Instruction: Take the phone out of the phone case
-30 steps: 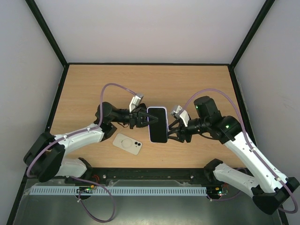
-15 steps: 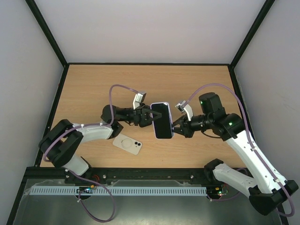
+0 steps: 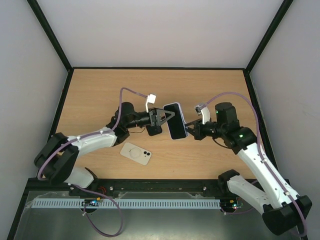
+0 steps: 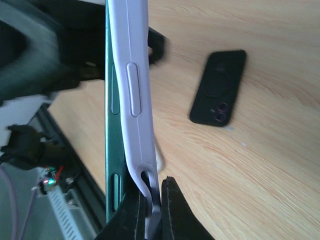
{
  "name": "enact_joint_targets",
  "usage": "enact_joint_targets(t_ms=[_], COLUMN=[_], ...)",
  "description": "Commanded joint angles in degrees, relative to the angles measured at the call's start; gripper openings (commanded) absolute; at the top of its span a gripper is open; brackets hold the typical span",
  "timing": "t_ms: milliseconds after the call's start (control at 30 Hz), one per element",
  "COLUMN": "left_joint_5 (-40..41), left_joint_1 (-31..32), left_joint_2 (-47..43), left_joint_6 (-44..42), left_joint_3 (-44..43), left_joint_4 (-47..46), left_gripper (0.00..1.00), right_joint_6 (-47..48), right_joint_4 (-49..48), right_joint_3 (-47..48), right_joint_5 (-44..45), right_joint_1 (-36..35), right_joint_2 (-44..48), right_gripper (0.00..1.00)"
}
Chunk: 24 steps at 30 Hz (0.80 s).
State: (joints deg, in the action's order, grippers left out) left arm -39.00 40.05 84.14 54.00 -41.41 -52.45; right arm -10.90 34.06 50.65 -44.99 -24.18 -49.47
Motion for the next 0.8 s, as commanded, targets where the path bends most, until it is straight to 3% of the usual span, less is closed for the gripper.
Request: enact_joint_targets(t_ms=[0,167,367,500,767], left_joint_5=[16.40,28.76,44.38,50.79,55.23], left_joint_1=[-0.50,1.77,11.76,16.18,23.10], left_joint_2=[-6.32,-10.01,-10.44,-9.28,-1.83], left_joint_6=[-10.66,-15.12,-23.12,-25.75,-35.43], left_joint_3=[-1.83,-0.73,-0.10,2.27,2.42], left_joint_4=[16.83,25.55,31.61,29.79,21.96], left_gripper=[0.71,0.72,0.64,0.62,0.61], right_joint_6=[-5.59,-7.73,-12.18,-13.26,-14.80], right_joint_4=[-7.28,-5.64,-2.75,-2.74,-5.94], right_joint_3=[-4.71,-4.60,-4.03,-5.28,-9.29], right_joint_5=[6.41,12.55,21.25,21.06,21.71], right_joint_1=[3.10,6.10,7.92,7.97,7.97], right_joint_2=[-0.46,-6.50,-11.35,-12.39,-13.99], right_gripper=[0.02,0.02,0.02,0.02,0.02])
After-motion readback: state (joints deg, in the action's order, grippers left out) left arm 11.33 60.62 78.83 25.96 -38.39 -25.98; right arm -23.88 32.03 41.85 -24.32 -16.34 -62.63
